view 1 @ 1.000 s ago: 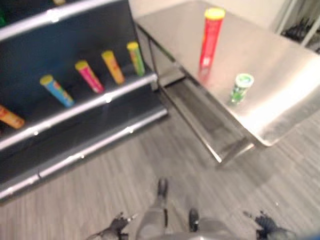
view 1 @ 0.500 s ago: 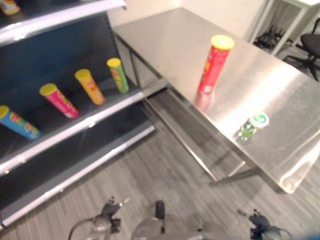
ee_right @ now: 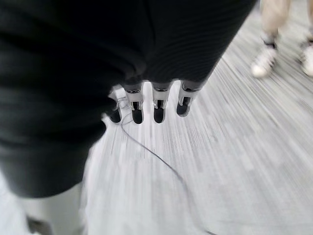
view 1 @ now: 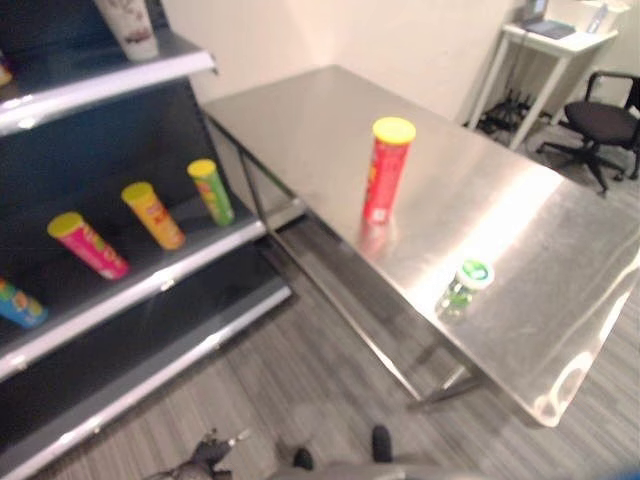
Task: Put the goods on the table back onto the shelves and tidy them up.
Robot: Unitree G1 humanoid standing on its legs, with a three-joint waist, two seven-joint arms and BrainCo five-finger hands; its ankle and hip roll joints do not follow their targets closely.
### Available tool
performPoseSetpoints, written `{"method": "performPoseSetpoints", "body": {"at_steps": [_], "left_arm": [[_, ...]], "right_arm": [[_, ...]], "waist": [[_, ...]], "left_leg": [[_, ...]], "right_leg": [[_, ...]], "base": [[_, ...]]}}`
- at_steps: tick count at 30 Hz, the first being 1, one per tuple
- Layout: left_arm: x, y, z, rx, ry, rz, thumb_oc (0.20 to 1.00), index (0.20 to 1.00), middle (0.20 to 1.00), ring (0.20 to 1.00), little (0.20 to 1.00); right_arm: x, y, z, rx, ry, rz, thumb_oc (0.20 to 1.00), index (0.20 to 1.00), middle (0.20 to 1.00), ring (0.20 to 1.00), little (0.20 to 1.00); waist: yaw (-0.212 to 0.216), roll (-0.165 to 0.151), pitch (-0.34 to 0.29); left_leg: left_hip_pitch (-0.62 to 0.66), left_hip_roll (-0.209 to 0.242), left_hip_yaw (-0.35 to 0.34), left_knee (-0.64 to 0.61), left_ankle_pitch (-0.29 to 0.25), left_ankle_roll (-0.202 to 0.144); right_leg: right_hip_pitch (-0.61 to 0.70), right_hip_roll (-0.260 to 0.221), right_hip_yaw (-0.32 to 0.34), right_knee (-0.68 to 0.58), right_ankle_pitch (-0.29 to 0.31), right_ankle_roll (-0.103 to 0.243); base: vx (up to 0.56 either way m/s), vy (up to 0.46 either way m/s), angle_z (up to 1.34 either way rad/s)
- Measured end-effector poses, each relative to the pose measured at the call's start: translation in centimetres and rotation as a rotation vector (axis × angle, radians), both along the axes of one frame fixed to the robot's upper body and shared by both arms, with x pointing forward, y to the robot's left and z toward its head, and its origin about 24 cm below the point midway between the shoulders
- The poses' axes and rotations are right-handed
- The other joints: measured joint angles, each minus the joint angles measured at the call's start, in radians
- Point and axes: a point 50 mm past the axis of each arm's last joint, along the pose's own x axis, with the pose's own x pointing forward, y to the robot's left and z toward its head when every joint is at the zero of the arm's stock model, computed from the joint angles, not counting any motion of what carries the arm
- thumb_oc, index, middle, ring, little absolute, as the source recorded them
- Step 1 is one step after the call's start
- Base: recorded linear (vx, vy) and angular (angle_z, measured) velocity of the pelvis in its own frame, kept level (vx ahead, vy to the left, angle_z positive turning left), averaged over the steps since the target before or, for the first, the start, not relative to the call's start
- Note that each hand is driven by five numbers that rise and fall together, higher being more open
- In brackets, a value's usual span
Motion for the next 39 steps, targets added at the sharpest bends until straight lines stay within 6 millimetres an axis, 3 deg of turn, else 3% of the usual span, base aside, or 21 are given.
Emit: {"method": "performPoseSetpoints", "body": {"at_steps": [2,4,6,7,10,13,20,22,24,30,35,39], "left_arm": [[-0.1,-0.1,0.0,0.002,0.006,-0.014,1.000,1.000,1.000,1.000,1.000],[-0.8,-0.8,-0.3,-0.020,0.007,0.017,1.000,1.000,1.000,1.000,1.000],[-2.1,-1.6,-0.7,-0.040,0.035,0.024,1.000,1.000,1.000,1.000,1.000],[-1.3,-1.8,-0.6,-0.048,0.015,0.015,1.000,1.000,1.000,1.000,1.000],[-0.6,-1.9,-0.4,-0.059,-0.019,-0.005,1.000,1.000,1.000,1.000,1.000],[-0.6,-2.0,-0.3,-0.078,-0.034,-0.017,1.000,1.000,1.000,1.000,1.000],[-2.6,-2.2,-0.6,-0.123,-0.005,-0.006,1.000,1.000,1.000,1.000,1.000],[-3.2,-2.5,-0.7,-0.147,0.004,-0.009,1.000,1.000,1.000,1.000,1.000],[-3.6,-2.5,-0.7,-0.156,0.016,-0.009,1.000,1.000,1.000,1.000,1.000],[-3.9,-3.5,-1.0,-0.189,0.029,-0.026,1.000,1.000,1.000,1.000,1.000],[-2.2,-4.7,-1.1,-0.208,-0.007,-0.066,1.000,1.000,1.000,1.000,1.000],[-1.0,-5.0,-1.0,-0.199,-0.030,-0.083,1.000,1.000,1.000,1.000,1.000]], "right_arm": [[3.2,-3.1,3.2,-0.174,-0.142,0.056,1.000,1.000,1.000,1.000,1.000],[9.5,-5.4,9.5,-0.467,-0.313,0.296,1.000,1.000,1.000,1.000,1.000],[15.8,-4.6,16.0,-0.707,-0.457,0.556,1.000,1.000,1.000,1.000,1.000],[18.2,-3.9,18.7,-0.813,-0.468,0.708,1.000,1.000,1.000,1.000,1.000],[22.3,-1.0,23.7,-0.972,-0.560,0.978,1.000,1.000,1.000,1.000,1.000],[24.2,0.7,25.8,-1.006,-0.593,1.157,1.000,1.000,1.000,1.000,1.000],[27.0,5.3,27.3,-0.819,-0.616,1.650,1.000,1.000,1.000,1.000,1.000],[27.2,7.3,28.1,-0.742,-0.544,1.858,1.000,1.000,1.000,1.000,1.000],[27.2,8.3,28.1,-0.703,-0.522,1.956,1.000,1.000,1.000,1.000,1.000],[28.5,11.4,24.0,-0.521,-0.330,2.198,1.000,1.000,1.000,1.000,1.000],[30.5,13.7,21.0,-0.576,-0.111,2.349,1.000,1.000,1.000,1.000,1.000],[31.7,13.7,19.4,-0.624,-0.018,2.347,1.000,1.000,1.000,1.000,1.000]], "waist": [[-0.013,-0.003,-0.007],[-0.024,0.014,-0.014],[-0.041,0.032,-0.024],[-0.031,0.031,-0.027],[-0.004,0.024,-0.033],[0.013,0.025,-0.034],[0.012,0.034,-0.035],[0.009,0.038,-0.030],[0.011,0.037,-0.029],[0.020,0.038,-0.028],[0.032,0.043,-0.028],[0.057,0.048,-0.023]], "left_leg": [[0.000,0.003,0.002,0.000,-0.001,-0.002],[0.013,0.004,0.024,0.000,-0.007,-0.003],[0.019,0.002,0.044,-0.001,-0.017,-0.006],[0.017,0.005,0.042,0.000,-0.017,-0.005],[0.014,0.011,0.040,0.000,-0.012,-0.014],[0.010,0.010,0.026,0.000,-0.008,-0.018],[0.011,0.004,0.020,0.000,-0.004,-0.014],[0.010,0.001,0.011,0.000,-0.008,-0.020],[0.010,0.001,0.003,0.000,-0.008,-0.021],[0.003,0.000,-0.005,0.000,-0.009,-0.019],[-0.004,0.001,-0.012,0.000,-0.003,-0.017],[-0.006,0.002,-0.039,0.000,0.000,-0.020]], "right_leg": [[0.000,0.003,0.001,0.000,0.000,0.000],[0.005,0.004,0.021,-0.005,0.001,0.001],[0.000,0.003,0.029,-0.005,0.003,0.004],[0.003,0.002,0.021,-0.005,0.003,0.003],[0.001,0.008,0.016,0.000,0.003,0.003],[0.005,0.004,-0.003,0.000,0.002,0.002],[0.009,-0.005,-0.014,-0.005,-0.002,0.005],[0.013,-0.010,-0.024,-0.004,-0.005,0.005],[0.017,-0.010,-0.030,-0.004,-0.007,0.004],[0.014,-0.012,-0.037,0.000,-0.009,0.002],[0.010,-0.011,-0.048,-0.005,-0.009,0.001],[0.020,-0.012,-0.074,-0.006,-0.017,0.001]], "base": [[0.04,-0.005,-0.08],[0.03,-0.007,-0.29],[0.02,-0.020,-0.25],[0.00,0.000,0.00],[0.01,-0.033,0.07],[0.02,-0.035,0.16],[-0.01,-0.021,0.04],[-0.01,-0.017,0.12],[0.00,-0.011,0.13],[0.00,-0.007,0.03],[0.00,-0.013,0.04],[0.01,-0.015,0.19]]}}
